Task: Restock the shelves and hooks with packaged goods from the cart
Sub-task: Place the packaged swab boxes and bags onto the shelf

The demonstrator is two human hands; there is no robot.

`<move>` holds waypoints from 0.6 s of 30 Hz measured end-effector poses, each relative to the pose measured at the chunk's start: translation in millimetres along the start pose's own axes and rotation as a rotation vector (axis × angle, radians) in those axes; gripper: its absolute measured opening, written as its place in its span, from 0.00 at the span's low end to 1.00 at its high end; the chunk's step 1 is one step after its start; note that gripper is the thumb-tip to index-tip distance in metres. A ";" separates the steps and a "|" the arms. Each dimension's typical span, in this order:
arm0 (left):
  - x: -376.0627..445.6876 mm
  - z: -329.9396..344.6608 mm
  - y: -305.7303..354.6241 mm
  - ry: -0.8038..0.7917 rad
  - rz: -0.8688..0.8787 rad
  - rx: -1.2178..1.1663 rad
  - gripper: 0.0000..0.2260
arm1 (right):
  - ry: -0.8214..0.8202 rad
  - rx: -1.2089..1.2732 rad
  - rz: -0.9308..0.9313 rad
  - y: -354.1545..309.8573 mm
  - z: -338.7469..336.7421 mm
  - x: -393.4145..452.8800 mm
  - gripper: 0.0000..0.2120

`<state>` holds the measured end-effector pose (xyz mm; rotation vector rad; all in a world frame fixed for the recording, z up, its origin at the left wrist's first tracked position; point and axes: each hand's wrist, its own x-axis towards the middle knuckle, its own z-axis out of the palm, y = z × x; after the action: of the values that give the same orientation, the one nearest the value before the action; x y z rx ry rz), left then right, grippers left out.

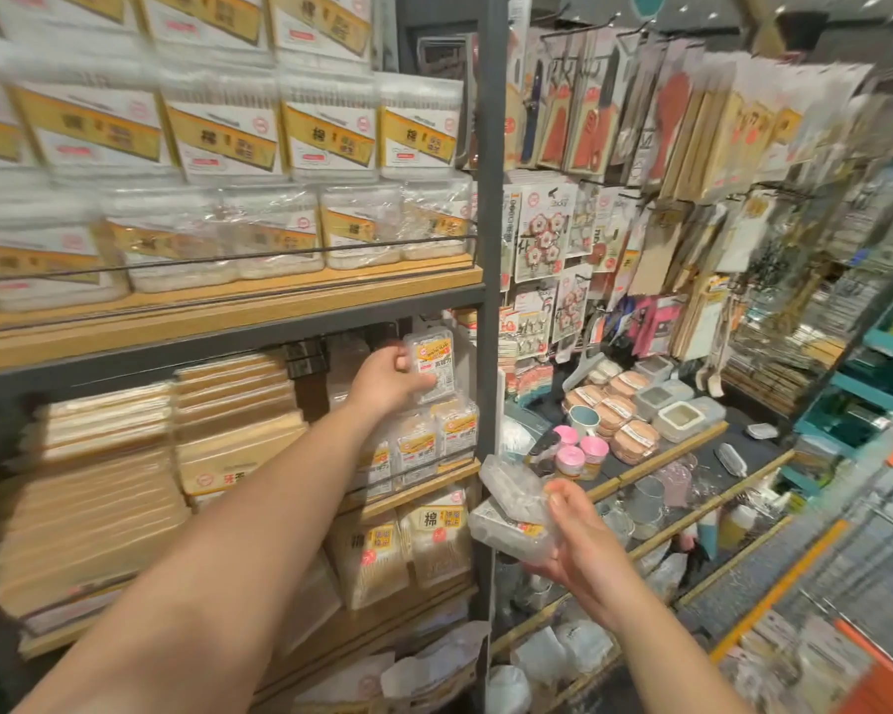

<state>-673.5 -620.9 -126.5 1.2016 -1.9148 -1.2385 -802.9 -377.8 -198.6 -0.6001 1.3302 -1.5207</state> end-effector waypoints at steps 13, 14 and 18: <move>36.5 11.6 -3.6 -0.115 -0.036 0.150 0.15 | 0.015 -0.086 0.030 6.1 -17.1 -1.8 0.06; 36.9 10.5 -4.3 -0.116 -0.035 0.151 0.15 | 0.015 -0.091 0.033 4.4 -16.2 -1.7 0.06; 37.8 8.3 -7.4 -0.191 0.011 0.148 0.16 | -0.020 -0.072 0.023 0.1 -14.6 -2.0 0.08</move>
<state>-694.2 -652.6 -137.3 1.1802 -2.1828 -1.2631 -814.6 -369.6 -202.2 -0.6415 1.3766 -1.4503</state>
